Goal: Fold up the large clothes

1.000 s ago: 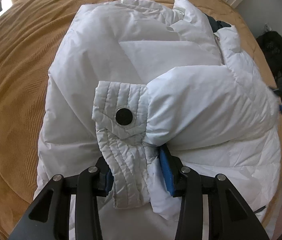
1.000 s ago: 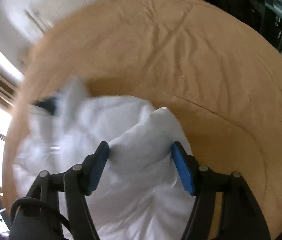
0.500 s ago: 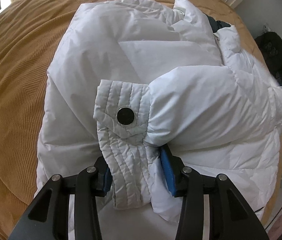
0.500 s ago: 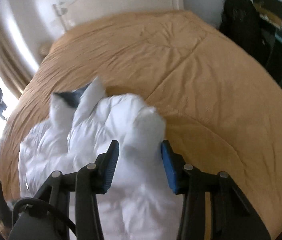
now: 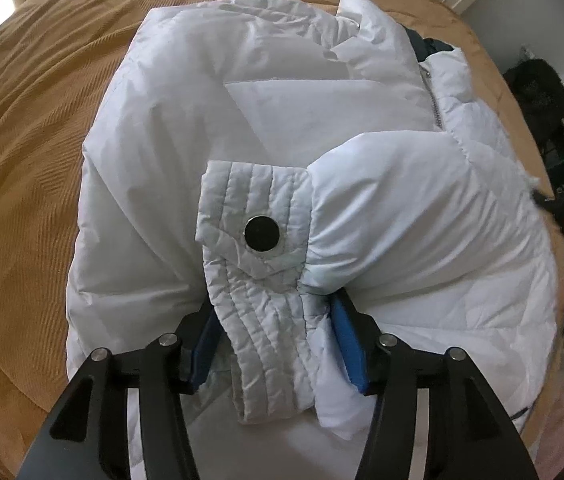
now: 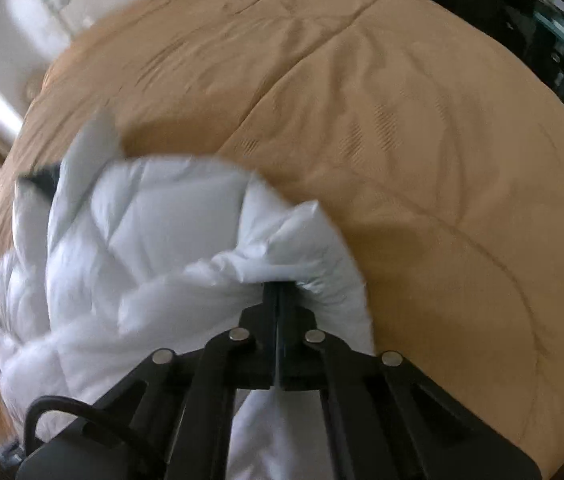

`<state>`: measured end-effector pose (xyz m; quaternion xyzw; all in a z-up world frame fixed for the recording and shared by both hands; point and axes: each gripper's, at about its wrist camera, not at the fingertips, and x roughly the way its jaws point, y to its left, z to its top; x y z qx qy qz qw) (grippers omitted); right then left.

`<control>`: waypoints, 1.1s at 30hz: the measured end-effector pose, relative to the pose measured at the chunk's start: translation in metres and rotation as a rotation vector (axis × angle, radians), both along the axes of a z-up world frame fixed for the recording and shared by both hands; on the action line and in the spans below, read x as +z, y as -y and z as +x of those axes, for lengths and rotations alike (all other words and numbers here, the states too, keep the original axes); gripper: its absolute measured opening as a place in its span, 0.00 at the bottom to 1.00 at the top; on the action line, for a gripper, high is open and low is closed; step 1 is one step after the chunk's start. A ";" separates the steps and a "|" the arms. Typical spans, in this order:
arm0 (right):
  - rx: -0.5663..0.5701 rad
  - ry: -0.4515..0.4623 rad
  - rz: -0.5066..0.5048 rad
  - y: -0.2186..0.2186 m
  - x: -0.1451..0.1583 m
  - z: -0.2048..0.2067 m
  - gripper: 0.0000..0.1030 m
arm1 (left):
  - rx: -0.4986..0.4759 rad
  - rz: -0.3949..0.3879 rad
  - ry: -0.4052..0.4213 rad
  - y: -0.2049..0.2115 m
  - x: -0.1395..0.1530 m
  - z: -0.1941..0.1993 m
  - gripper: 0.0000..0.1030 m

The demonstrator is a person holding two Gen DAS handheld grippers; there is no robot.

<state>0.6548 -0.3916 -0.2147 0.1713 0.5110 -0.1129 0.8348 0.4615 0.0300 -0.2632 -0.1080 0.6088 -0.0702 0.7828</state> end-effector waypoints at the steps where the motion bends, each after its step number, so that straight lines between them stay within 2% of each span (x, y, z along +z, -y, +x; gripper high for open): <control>1: -0.023 0.030 0.017 0.004 0.010 -0.005 0.00 | -0.003 0.009 0.003 0.001 0.000 0.000 0.53; 3: -0.004 0.099 0.014 0.001 0.042 -0.030 0.03 | -0.003 0.018 0.007 0.004 0.000 0.000 0.53; 5: 0.110 0.119 -0.029 -0.020 0.069 -0.067 0.10 | 0.003 0.025 0.009 0.006 0.000 0.000 0.53; 7: 0.179 0.113 -0.053 -0.039 0.081 -0.105 0.17 | 0.005 0.036 0.012 0.008 0.001 0.001 0.53; 10: 0.250 0.020 -0.071 -0.061 0.057 -0.156 0.20 | 0.003 0.056 0.017 0.012 0.000 0.000 0.53; 13: 0.223 -0.190 -0.153 -0.051 -0.016 -0.186 0.19 | -0.008 0.044 0.007 0.019 -0.001 0.006 0.58; 14: 0.194 -0.207 -0.173 -0.043 -0.025 -0.192 0.35 | -0.012 0.051 0.004 0.020 -0.001 0.007 0.58; 15: 0.138 -0.194 -0.164 -0.029 -0.027 -0.202 0.45 | -0.024 0.066 0.003 0.023 0.000 0.009 0.58; 16: 0.068 -0.170 -0.104 -0.014 -0.020 -0.212 0.51 | -0.027 0.074 0.002 0.025 0.001 0.010 0.58; 18: -0.009 -0.099 0.001 -0.001 -0.001 -0.226 0.45 | -0.025 0.078 0.000 0.026 0.009 0.011 0.58; 19: -0.002 -0.069 0.016 -0.004 0.011 -0.232 0.44 | -0.015 0.074 0.003 0.023 0.014 0.009 0.59; 21: 0.075 -0.085 -0.050 -0.024 0.019 -0.235 0.44 | 0.022 0.060 0.021 0.012 0.028 0.003 0.68; 23: 0.114 -0.182 -0.161 -0.037 0.004 -0.234 0.45 | 0.075 0.049 0.058 -0.008 0.047 -0.011 0.74; 25: 0.090 -0.198 -0.132 -0.030 -0.003 -0.240 0.47 | 0.133 0.061 0.103 -0.035 0.071 -0.031 0.80; 28: -0.008 -0.153 -0.095 -0.014 0.017 -0.261 0.54 | 0.176 0.061 0.163 -0.067 0.098 -0.067 0.84; 30: -0.006 -0.108 -0.124 -0.015 0.039 -0.279 0.68 | 0.187 0.065 0.190 -0.083 0.107 -0.096 0.89; 31: 0.016 -0.091 -0.133 -0.018 0.046 -0.285 0.83 | 0.184 0.078 0.203 -0.085 0.108 -0.107 0.91; 33: 0.071 -0.066 -0.124 -0.025 0.053 -0.298 0.86 | 0.151 0.166 0.227 -0.088 0.103 -0.136 0.99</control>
